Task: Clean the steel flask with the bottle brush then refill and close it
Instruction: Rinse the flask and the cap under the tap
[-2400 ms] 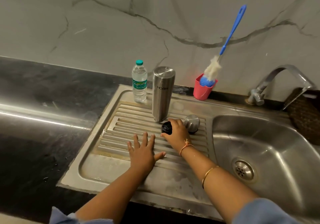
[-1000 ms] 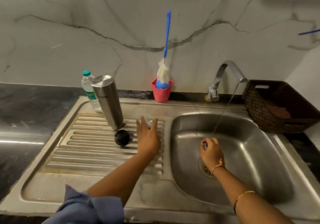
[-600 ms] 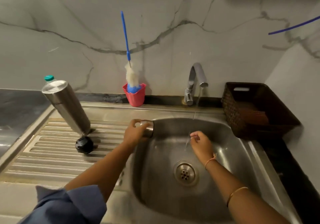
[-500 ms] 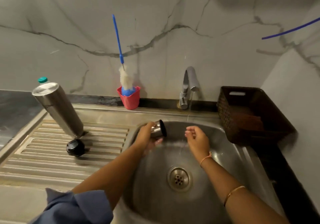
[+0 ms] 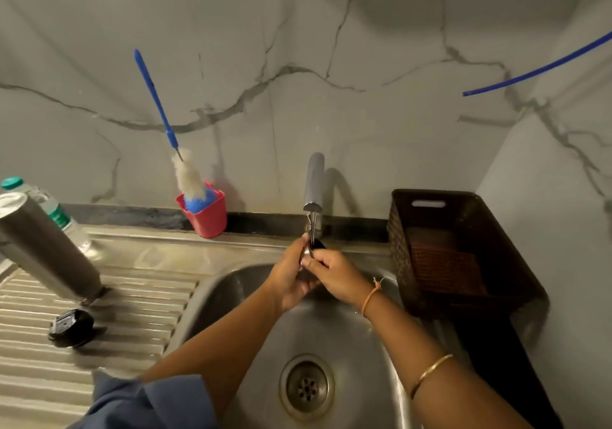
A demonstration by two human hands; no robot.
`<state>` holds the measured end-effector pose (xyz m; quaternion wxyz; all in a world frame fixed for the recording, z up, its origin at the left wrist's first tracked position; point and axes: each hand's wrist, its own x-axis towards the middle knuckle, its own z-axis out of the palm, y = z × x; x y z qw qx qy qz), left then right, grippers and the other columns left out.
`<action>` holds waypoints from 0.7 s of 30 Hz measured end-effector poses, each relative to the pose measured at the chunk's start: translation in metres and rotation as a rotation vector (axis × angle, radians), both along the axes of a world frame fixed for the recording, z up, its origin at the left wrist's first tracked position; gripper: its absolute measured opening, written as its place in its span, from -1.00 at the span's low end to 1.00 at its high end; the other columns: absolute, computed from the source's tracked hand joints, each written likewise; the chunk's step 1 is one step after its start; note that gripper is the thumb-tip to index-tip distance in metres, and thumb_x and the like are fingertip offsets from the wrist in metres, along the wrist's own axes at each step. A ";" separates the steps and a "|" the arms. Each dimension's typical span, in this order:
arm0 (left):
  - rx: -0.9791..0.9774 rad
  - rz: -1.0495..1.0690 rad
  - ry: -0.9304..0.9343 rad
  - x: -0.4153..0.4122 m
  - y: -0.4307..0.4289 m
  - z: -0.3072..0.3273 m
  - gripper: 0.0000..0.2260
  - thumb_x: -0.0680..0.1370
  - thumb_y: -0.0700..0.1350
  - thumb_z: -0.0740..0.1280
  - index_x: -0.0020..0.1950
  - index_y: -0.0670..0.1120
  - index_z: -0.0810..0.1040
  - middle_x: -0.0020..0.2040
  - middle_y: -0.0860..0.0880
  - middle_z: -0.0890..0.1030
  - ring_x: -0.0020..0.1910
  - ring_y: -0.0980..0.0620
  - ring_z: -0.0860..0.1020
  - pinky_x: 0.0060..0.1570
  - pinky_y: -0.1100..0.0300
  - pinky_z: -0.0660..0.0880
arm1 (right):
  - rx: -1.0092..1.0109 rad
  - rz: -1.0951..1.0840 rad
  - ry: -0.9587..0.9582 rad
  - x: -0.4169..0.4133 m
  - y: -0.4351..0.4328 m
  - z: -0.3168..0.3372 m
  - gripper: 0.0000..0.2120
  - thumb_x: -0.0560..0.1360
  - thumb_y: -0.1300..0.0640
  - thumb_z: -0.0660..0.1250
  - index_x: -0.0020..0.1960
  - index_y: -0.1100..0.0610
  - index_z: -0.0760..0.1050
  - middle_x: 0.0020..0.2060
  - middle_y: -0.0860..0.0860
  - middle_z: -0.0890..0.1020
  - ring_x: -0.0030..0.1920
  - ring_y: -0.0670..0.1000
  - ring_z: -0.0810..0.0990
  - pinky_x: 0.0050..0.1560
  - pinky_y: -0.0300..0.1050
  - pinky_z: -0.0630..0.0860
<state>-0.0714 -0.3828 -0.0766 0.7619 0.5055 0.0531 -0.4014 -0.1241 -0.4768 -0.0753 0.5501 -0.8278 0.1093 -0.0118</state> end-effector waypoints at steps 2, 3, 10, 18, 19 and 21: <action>0.018 -0.011 0.000 0.008 -0.004 0.000 -0.75 0.59 0.05 0.21 0.05 -0.09 0.57 -0.17 -0.08 0.65 -0.16 0.00 0.61 -0.26 0.13 0.55 | 0.073 -0.077 -0.022 0.006 -0.005 0.003 -0.73 0.59 0.08 0.18 -0.12 0.23 0.54 -0.19 0.19 0.61 -0.16 0.01 0.56 -0.08 -0.06 0.51; 0.027 -0.020 0.011 0.009 -0.006 -0.001 -0.75 0.60 0.05 0.20 0.06 -0.08 0.57 -0.17 -0.08 0.65 -0.18 0.01 0.61 -0.29 0.14 0.55 | 0.085 -0.146 -0.015 0.011 -0.008 0.004 -0.73 0.59 0.05 0.18 -0.17 0.15 0.53 -0.25 0.10 0.60 -0.21 -0.03 0.56 -0.16 -0.14 0.49; 0.035 0.179 0.061 0.003 -0.012 -0.007 -0.71 0.60 0.01 0.20 0.08 -0.18 0.56 -0.23 -0.12 0.65 -0.29 -0.02 0.61 -0.37 0.17 0.52 | 0.350 -0.419 0.144 0.037 0.006 0.003 -0.80 0.52 0.03 0.31 -0.21 0.13 0.54 -0.26 0.05 0.61 -0.19 0.05 0.58 -0.08 -0.10 0.52; 0.181 0.490 0.070 0.016 -0.007 -0.013 -0.78 0.58 -0.04 0.28 -0.04 -0.19 0.57 -0.17 -0.15 0.62 -0.18 -0.05 0.59 -0.11 0.05 0.56 | -0.322 -0.340 -0.154 0.040 0.047 -0.023 -0.51 0.50 -0.15 -0.02 0.05 0.13 0.54 0.04 0.09 0.54 0.02 0.08 0.52 0.02 -0.04 0.50; 0.167 0.460 0.067 0.014 -0.006 -0.013 -0.76 0.58 -0.02 0.28 -0.03 -0.19 0.57 -0.10 -0.18 0.64 -0.13 -0.07 0.60 0.00 0.01 0.56 | -0.397 -0.269 -0.201 0.036 0.043 -0.026 -0.48 0.49 -0.16 -0.06 0.09 0.11 0.54 0.08 0.08 0.53 0.04 0.07 0.52 0.04 -0.03 0.51; 0.102 0.367 0.083 0.008 -0.007 -0.012 -0.73 0.57 0.00 0.28 0.02 -0.20 0.59 -0.01 -0.22 0.65 -0.05 -0.12 0.62 0.05 -0.01 0.56 | -0.431 -0.251 -0.214 0.034 0.028 -0.025 -0.59 0.55 -0.09 0.01 0.03 0.11 0.54 0.00 0.07 0.57 -0.03 0.05 0.53 -0.07 -0.13 0.49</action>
